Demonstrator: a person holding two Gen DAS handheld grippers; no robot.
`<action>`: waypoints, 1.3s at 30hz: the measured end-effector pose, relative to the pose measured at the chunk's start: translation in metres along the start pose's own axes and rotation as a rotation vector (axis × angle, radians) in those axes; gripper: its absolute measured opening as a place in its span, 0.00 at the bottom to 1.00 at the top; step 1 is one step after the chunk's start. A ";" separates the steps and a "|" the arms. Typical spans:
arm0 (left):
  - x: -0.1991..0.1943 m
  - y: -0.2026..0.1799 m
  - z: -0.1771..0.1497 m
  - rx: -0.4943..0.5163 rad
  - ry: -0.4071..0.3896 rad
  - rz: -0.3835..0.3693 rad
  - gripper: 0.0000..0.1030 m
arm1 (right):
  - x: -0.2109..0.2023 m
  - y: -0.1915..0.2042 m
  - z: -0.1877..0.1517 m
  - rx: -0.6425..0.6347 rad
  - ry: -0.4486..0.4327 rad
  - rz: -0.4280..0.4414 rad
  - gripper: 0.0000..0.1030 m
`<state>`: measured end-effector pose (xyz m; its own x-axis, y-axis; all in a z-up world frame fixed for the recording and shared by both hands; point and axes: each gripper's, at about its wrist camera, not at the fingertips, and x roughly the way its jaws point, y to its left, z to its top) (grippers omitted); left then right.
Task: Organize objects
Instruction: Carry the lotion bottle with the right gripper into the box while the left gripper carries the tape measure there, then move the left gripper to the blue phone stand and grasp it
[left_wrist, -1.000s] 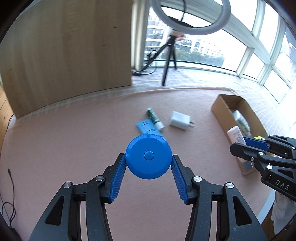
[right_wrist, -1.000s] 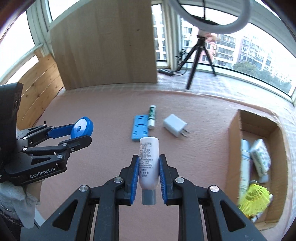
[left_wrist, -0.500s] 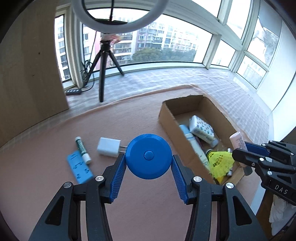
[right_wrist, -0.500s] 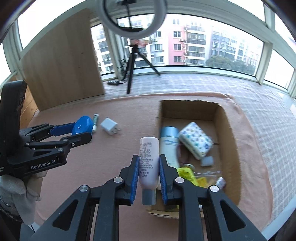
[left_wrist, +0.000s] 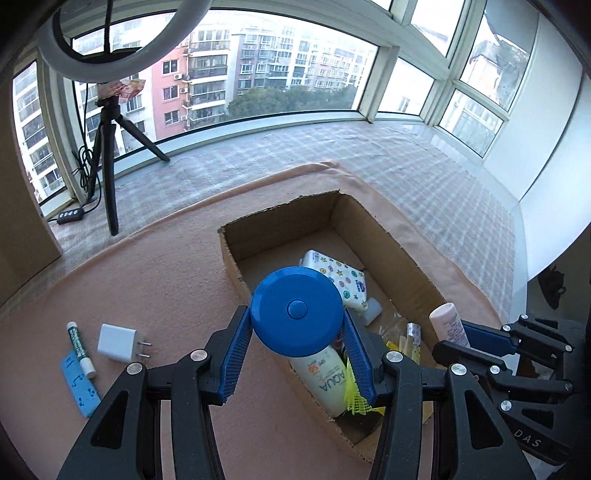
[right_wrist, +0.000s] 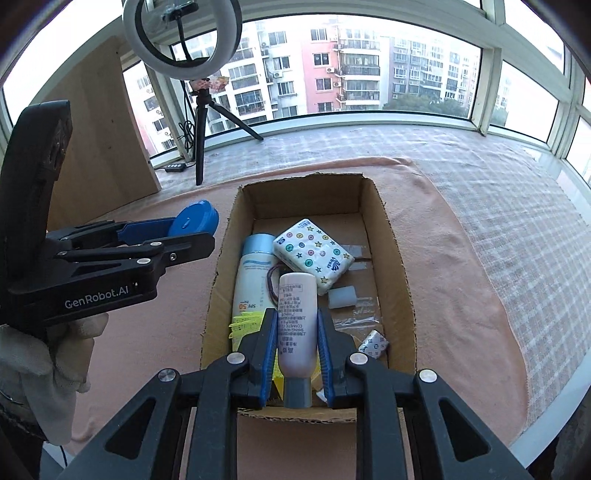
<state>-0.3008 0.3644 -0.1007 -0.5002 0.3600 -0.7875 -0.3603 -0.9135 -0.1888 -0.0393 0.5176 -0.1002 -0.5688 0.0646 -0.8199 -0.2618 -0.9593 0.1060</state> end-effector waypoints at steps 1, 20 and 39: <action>0.002 -0.002 0.001 0.001 0.003 -0.001 0.52 | 0.000 -0.002 -0.001 0.004 0.001 -0.002 0.18; 0.002 0.003 0.006 -0.006 0.008 0.023 0.52 | 0.002 -0.009 -0.003 0.015 0.003 -0.003 0.36; -0.042 0.139 -0.060 -0.222 0.051 0.188 0.52 | 0.014 0.048 -0.001 -0.017 0.026 0.078 0.43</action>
<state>-0.2820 0.2110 -0.1289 -0.5000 0.1757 -0.8480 -0.0810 -0.9844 -0.1562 -0.0593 0.4726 -0.1075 -0.5663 -0.0176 -0.8240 -0.2043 -0.9655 0.1611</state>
